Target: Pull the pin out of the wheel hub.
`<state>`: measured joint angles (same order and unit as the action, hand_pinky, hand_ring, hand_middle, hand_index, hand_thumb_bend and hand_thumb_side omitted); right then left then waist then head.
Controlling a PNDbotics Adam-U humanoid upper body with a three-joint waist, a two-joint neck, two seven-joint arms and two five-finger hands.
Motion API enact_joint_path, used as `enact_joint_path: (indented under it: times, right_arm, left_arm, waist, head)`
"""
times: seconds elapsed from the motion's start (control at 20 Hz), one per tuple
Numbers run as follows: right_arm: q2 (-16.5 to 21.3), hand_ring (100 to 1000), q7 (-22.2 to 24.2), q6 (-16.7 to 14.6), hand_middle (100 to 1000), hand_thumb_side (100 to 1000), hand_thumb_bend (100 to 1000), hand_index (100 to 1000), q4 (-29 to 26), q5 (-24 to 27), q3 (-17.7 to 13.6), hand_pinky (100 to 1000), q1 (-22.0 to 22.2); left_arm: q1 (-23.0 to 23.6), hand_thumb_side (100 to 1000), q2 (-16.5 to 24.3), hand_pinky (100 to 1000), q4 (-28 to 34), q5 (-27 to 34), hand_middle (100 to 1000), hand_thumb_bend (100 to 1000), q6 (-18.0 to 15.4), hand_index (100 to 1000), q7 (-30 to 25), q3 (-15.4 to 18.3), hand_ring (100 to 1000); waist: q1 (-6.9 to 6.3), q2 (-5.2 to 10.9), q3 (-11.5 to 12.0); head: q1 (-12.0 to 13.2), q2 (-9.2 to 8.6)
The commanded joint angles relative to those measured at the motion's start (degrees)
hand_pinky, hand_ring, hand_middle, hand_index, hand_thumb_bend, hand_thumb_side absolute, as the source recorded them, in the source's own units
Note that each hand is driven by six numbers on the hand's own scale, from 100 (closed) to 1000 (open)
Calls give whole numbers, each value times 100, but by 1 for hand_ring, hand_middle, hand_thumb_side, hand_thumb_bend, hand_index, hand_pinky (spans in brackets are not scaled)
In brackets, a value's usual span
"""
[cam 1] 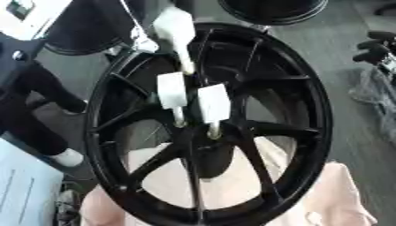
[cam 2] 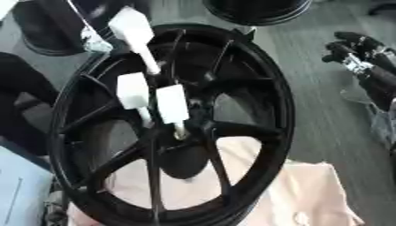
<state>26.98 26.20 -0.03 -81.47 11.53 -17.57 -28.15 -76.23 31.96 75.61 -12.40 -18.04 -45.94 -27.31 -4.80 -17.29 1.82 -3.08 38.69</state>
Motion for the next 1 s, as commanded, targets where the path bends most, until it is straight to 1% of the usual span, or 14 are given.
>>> enact_joint_path:
  times: [0.05, 0.1, 0.15, 0.2, 0.25, 0.45, 0.55, 0.65, 0.7, 0.85, 1.0]
  right_arm:
    - [200, 728, -7, -12, 730, 398, 357, 855, -46, -28, -31, 982, -32]
    - [214, 728, -13, -11, 730, 398, 356, 855, -46, -27, -40, 982, -25]
    - [228, 728, -20, -10, 730, 398, 356, 855, -48, -24, -49, 982, -17]
    - [243, 729, -31, -8, 730, 399, 356, 855, -46, -24, -60, 982, -1]
    - [260, 729, -44, -7, 730, 400, 355, 855, -44, -29, -73, 982, 17]
    - [314, 729, -93, -17, 730, 400, 353, 855, -42, -35, -125, 983, 70]
    - [335, 729, -123, -18, 731, 401, 353, 855, -39, -33, -154, 983, 91]
    - [355, 729, -143, -17, 731, 400, 351, 855, -40, -29, -174, 983, 100]
    - [367, 729, -155, -15, 731, 400, 350, 855, -42, -25, -187, 983, 104]
    - [391, 729, -193, -4, 731, 399, 348, 855, -49, 2, -229, 983, 103]
    - [415, 729, -258, 7, 731, 399, 346, 856, -52, 36, -295, 984, 117]
  left_arm:
    - [-102, 100, 401, 763, 291, 154, 527, 414, -476, 391, -602, 338, 684]
    - [-49, 100, 530, 763, 391, 169, 528, 446, -440, 391, -602, 430, 684]
    - [10, 100, 651, 763, 494, 190, 528, 446, -404, 391, -602, 517, 684]
    - [72, 100, 775, 765, 577, 216, 536, 476, -359, 392, -602, 614, 683]
    - [149, 100, 914, 764, 662, 264, 535, 487, -310, 392, -602, 740, 682]
    - [605, 100, 1564, 760, 995, 560, 531, 504, -83, 391, -590, 1348, 677]
    - [932, 100, 1903, 758, 1192, 731, 528, 503, 23, 391, -490, 1611, 677]
    - [1332, 100, 2235, 757, 1398, 892, 528, 501, 111, 392, -338, 1833, 676]
    - [1578, 100, 2405, 757, 1479, 939, 528, 482, 156, 394, -255, 1942, 675]
    - [2414, 100, 2841, 757, 1640, 1032, 529, 452, 268, 398, 30, 2296, 673]
    - [3229, 100, 3112, 752, 1586, 1097, 524, 366, 366, 395, 366, 2696, 665]
  waist:
    - [5, 173, 31]
    - [-7, 178, 50]
    - [-16, 181, 66]
    - [-25, 185, 92]
    - [-34, 188, 116]
    - [-53, 190, 210]
    - [-60, 190, 245]
    - [-70, 189, 269]
    - [-77, 189, 285]
    - [-87, 187, 304]
    - [-78, 180, 335]
  head:
    - [-7, 29]
    - [-24, 66]
    - [-40, 95]
    - [-70, 118]
    - [-97, 133]
    - [-207, 155]
    - [-234, 162]
    - [-236, 164]
    - [-242, 167]
    - [-264, 177]
    - [-312, 176]
